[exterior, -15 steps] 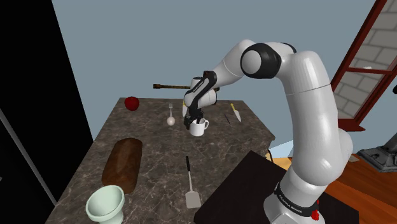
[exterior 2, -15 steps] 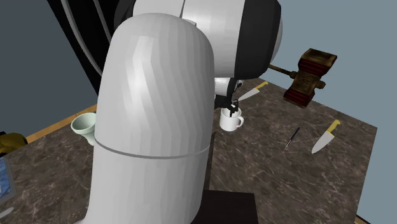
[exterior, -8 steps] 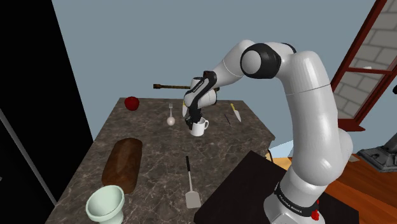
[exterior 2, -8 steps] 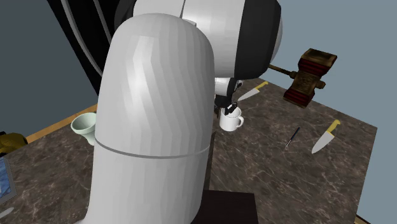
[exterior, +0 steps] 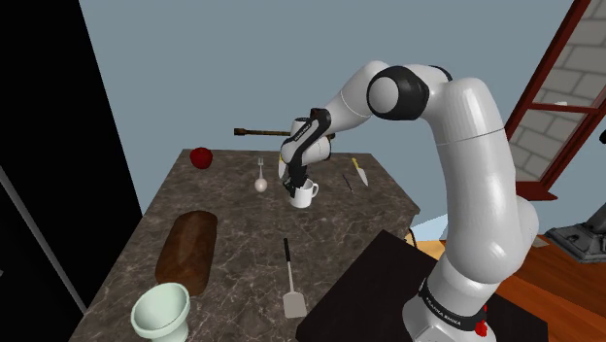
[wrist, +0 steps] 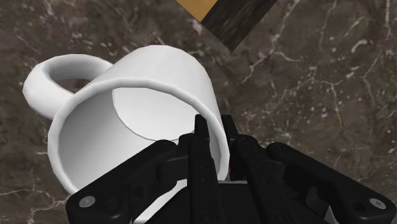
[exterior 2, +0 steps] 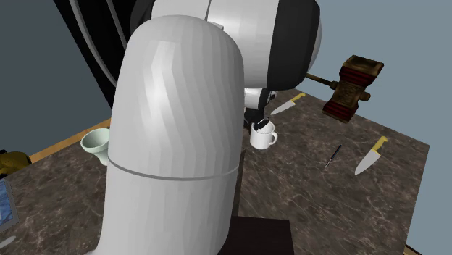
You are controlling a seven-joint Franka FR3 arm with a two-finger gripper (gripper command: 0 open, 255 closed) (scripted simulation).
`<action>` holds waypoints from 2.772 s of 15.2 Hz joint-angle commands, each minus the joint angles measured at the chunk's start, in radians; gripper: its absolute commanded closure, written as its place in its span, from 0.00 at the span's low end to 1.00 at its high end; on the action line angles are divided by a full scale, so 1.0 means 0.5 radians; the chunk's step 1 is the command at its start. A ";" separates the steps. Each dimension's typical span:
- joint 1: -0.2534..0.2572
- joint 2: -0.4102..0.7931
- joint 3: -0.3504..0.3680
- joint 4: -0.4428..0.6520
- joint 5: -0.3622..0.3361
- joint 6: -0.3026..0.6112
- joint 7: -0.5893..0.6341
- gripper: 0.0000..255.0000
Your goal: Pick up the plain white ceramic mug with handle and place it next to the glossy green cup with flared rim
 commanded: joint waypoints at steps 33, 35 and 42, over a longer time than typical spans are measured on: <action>0.026 -0.585 -0.036 0.085 -0.053 -0.668 0.032 1.00; 0.026 -0.609 -0.037 0.106 -0.056 -0.714 0.034 1.00; 0.051 -0.723 -0.030 0.089 -0.071 -0.810 0.072 1.00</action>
